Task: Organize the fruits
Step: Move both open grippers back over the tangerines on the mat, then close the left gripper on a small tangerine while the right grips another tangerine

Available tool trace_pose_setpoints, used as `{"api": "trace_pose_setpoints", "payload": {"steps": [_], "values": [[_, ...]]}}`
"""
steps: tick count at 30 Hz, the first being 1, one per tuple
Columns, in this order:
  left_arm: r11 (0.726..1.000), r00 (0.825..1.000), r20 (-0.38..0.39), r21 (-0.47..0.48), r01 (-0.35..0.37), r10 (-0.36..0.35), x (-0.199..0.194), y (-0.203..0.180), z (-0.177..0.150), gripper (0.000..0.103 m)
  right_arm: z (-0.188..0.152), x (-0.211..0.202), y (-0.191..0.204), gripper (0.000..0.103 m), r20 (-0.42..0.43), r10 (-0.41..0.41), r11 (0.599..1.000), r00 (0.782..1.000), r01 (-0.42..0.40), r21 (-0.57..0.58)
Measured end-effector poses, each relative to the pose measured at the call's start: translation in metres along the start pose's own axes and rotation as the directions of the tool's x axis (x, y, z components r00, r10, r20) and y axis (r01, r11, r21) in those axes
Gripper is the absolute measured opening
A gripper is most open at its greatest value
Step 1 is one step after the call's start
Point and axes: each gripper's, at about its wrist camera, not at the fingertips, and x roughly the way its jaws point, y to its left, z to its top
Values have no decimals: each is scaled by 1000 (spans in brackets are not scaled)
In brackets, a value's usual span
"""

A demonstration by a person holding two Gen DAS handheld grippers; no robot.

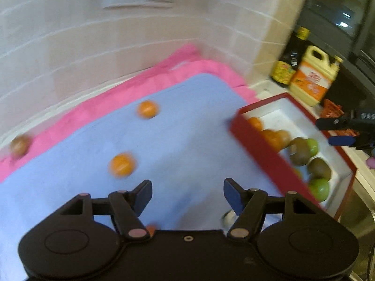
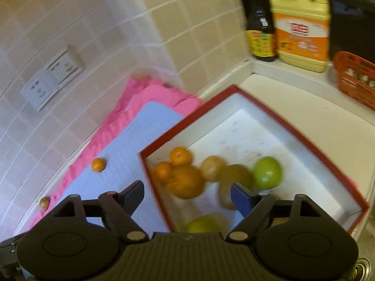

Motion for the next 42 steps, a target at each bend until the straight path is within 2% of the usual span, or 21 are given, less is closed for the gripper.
{"api": "trace_pose_setpoints", "payload": {"steps": [4, 6, 9, 14, 20, 24, 28, 31, 34, 39, 40, 42], "values": [[996, 997, -35, -65, -63, 61, -13, 33, -30, 80, -6, 6, 28, 84, 1, -3, 998, 1000, 3, -64], [992, 996, -45, -96, -84, 80, -18, 45, -40, 80, -7, 10, 41, 89, -8, 16, 997, 1000, -17, -76], [987, 995, -38, -134, -93, 89, -24, 57, -46, 80, -9, 17, 58, 94, -22, 62, 996, 998, -63, -70], [980, 994, -8, -164, -111, 111, -32, 65, -48, 80, -9, 33, 96, 95, -52, 109, 987, 993, -114, -117], [979, 997, -23, -189, -73, 70, -12, 70, -45, 80, -3, 57, 129, 94, -64, 114, 978, 991, -123, -169], [985, 999, -22, -169, -39, 36, 5, 68, -33, 80, 10, 88, 147, 92, -50, 105, 980, 993, -112, -163], [993, 999, -51, -122, -3, -3, 20, 58, -38, 80, 20, 128, 167, 87, -77, 117, 977, 990, -128, -170], [999, 997, -72, -42, -29, 26, 31, 45, -46, 80, 23, 163, 185, 83, -89, 113, 971, 990, -129, -199], [998, 995, -79, 30, -55, 58, 37, 33, -54, 80, 17, 197, 206, 76, -97, 72, 955, 993, -97, -280], [998, 994, -93, 47, -46, 50, 45, 24, -63, 80, 9, 237, 220, 75, -99, 25, 940, 995, -57, -337], [998, 994, -99, 45, -41, 45, 47, 24, -64, 75, 9, 244, 222, 74, -101, 22, 939, 995, -55, -340], [997, 994, -93, 56, -53, 58, 48, 20, -65, 66, 8, 253, 224, 63, -109, 26, 936, 994, -62, -347]]}}
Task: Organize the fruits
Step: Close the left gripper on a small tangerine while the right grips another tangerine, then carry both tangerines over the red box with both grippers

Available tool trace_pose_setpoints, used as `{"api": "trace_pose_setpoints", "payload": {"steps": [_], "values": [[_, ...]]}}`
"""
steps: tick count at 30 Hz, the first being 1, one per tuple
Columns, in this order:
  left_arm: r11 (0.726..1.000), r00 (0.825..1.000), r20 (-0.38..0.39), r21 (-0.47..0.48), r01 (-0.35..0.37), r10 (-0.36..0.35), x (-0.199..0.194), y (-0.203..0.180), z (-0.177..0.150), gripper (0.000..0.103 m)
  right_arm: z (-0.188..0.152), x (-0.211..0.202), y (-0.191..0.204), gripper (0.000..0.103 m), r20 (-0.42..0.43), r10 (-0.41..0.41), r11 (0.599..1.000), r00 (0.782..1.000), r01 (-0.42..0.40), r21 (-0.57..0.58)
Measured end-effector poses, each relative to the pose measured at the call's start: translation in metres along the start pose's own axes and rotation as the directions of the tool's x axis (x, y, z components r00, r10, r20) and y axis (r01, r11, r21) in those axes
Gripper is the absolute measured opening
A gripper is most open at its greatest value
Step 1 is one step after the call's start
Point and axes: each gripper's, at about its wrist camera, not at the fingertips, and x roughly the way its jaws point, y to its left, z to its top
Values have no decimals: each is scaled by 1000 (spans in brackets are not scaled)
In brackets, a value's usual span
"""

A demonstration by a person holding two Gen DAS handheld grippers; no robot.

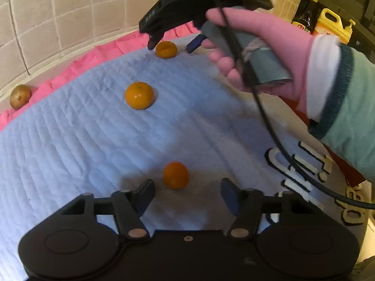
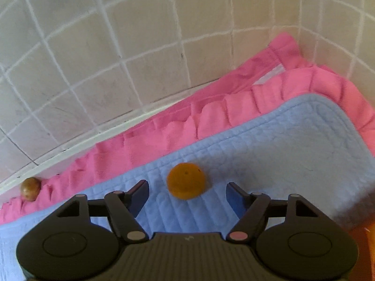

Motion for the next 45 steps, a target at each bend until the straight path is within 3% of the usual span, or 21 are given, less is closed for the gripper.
{"api": "trace_pose_setpoints", "payload": {"steps": [2, 4, 8, 12, 20, 27, 32, 38, 45], "values": [[1000, 1000, 0, 10, -7, 7, 1, -1, 0, 64, 0, 9, 1, 58, -15, -6, 1000, 1000, 6, -11], [1000, 1000, 5, 13, -20, 20, 1, -2, 1, 53, 0, 14, 2, 56, -10, -12, 1000, 1000, 12, -16], [999, 999, 16, 15, -46, 45, 0, 0, 1, 36, -1, 15, 6, 42, 6, -36, 997, 999, 36, -62], [998, 998, 28, 7, -60, 60, -3, 2, -1, 26, -1, 16, 8, 41, 12, -38, 996, 999, 38, -84], [999, 998, 40, -24, -44, 45, -9, 4, 0, 26, -10, -16, 5, 41, 19, 13, 998, 1000, -11, -66], [1000, 996, 82, 16, -25, 24, -29, -17, 6, 26, -26, -95, -17, 41, 92, 52, 998, 994, -49, -26], [995, 989, 146, 100, 12, -27, -47, -43, 26, 26, -45, -166, -56, 41, 172, 31, 999, 985, -33, 12], [967, 967, 233, 250, 43, -104, -56, -90, 70, 26, -86, -241, -140, 41, 209, -101, 987, 973, 72, 142], [931, 945, 250, 345, 117, -211, -33, -151, 131, 26, -140, -291, -245, 41, 164, -295, 896, 941, 213, 389]]}}
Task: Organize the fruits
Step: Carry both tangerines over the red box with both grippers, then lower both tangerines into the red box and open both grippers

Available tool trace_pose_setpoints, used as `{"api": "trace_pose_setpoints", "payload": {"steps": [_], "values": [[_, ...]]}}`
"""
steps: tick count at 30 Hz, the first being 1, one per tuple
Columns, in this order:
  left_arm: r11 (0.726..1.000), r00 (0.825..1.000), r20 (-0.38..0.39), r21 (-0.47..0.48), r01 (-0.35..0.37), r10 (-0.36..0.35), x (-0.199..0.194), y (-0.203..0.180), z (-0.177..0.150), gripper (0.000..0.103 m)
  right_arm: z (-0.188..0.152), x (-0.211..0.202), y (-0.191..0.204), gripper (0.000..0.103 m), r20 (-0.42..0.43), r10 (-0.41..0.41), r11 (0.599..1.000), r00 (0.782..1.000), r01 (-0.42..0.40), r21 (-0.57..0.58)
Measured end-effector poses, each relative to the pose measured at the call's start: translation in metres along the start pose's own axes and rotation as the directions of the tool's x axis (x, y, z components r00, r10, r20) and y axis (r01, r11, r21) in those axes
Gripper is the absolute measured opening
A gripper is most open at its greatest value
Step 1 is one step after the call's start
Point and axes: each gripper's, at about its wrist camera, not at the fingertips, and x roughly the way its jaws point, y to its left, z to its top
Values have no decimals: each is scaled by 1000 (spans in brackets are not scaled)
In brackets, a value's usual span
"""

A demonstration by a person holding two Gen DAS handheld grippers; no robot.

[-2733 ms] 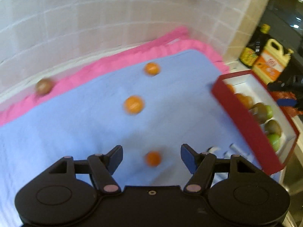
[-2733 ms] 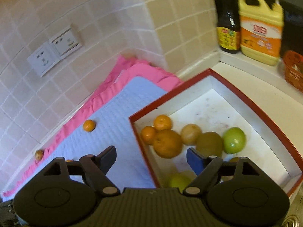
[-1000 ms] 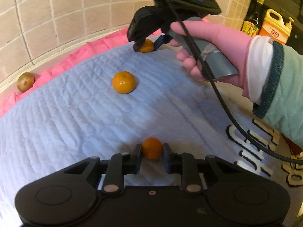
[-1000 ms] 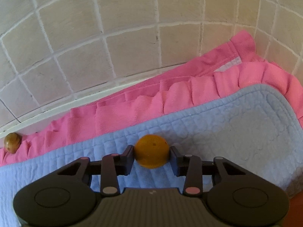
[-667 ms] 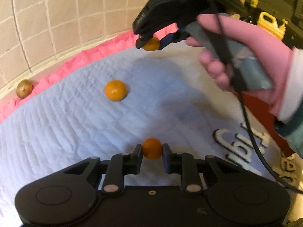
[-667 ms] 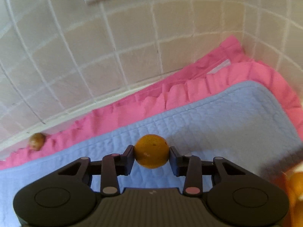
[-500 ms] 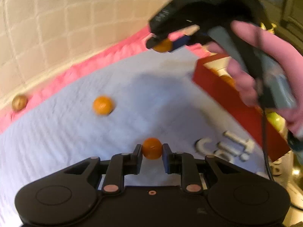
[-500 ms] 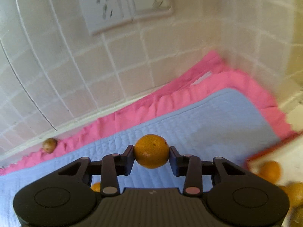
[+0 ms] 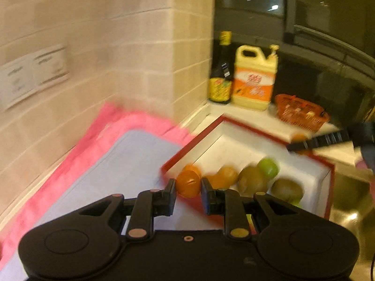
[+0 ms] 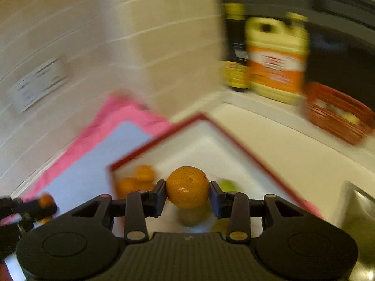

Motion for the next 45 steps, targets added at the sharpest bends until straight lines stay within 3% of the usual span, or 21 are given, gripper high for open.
{"api": "trace_pose_setpoints", "payload": {"steps": [6, 11, 21, 27, 34, 42, 45], "values": [[990, 990, -19, 22, 138, -138, 62, -30, 50, 26, -5, -3, -55, 41, -27, -40, 993, 999, 43, 113], [984, 982, -82, 30, 174, -171, 122, -48, 70, 26, -5, 4, -75, 41, -56, 9, 982, 998, 2, 189], [982, 955, -234, 12, 189, -181, 203, -53, 67, 26, -1, 52, -66, 41, -199, 28, 988, 980, 3, 155], [984, 945, -278, 3, 180, -172, 225, -49, 60, 26, -2, 69, -62, 41, -238, 29, 988, 971, 8, 152], [983, 934, -311, 2, 186, -176, 240, -49, 56, 26, -2, 82, -60, 41, -248, -30, 992, 968, 60, 113], [984, 933, -321, 14, 179, -165, 242, -51, 55, 26, -4, 91, -56, 41, -263, -39, 993, 964, 68, 100], [984, 931, -326, 14, 176, -161, 242, -52, 56, 33, -4, 91, -58, 42, -267, -37, 992, 963, 68, 110]]}}
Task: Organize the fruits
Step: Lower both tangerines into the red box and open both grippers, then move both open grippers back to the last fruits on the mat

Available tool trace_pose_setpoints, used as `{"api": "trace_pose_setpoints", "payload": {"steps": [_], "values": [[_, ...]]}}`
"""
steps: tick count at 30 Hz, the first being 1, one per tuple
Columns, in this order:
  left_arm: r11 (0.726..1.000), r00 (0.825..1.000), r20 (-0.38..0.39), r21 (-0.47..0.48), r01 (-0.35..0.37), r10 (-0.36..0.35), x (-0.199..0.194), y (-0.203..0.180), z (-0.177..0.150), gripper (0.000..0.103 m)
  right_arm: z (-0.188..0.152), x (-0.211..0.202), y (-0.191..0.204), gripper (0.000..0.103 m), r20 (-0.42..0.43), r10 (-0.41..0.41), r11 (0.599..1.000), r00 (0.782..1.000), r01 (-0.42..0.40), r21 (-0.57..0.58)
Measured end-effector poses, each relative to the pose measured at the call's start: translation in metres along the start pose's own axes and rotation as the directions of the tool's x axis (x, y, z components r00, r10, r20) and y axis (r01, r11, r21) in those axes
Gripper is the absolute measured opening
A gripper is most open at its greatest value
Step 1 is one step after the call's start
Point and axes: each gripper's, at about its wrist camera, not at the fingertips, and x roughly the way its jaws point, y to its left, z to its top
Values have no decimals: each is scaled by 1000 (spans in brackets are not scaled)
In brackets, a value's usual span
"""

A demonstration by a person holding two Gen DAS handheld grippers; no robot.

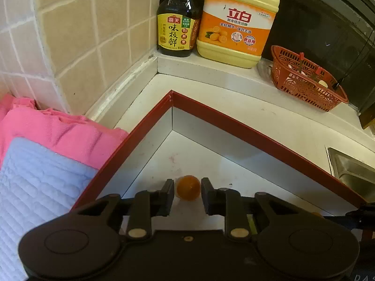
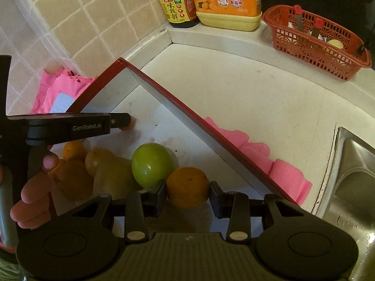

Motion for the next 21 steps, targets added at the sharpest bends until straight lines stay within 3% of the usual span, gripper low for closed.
{"api": "trace_pose_setpoints", "payload": {"steps": [4, 9, 13, 16, 18, 21], "values": [[1000, 1000, 19, -18, 11, -10, -13, 3, -2, 63, 2, -8, -9, 43, -3, 32, 998, 999, -32, 52], [999, 996, 91, -31, -9, 12, -55, 6, -7, 63, 0, -36, -17, 51, 43, 106, 991, 993, -109, 75], [998, 987, 158, -57, -22, 31, -95, 9, -12, 65, -2, -64, -23, 51, 106, 121, 987, 987, -131, 91], [997, 977, 209, -79, -21, 37, -128, 9, -20, 65, 0, -85, -23, 54, 173, 158, 980, 972, -175, 91], [996, 971, 235, -86, -26, 46, -148, 7, -28, 66, 0, -97, -17, 63, 216, 167, 980, 962, -185, 69], [996, 965, 256, -84, -33, 54, -175, 5, -44, 67, -2, -107, -1, 64, 249, 188, 980, 950, -199, 21]]}}
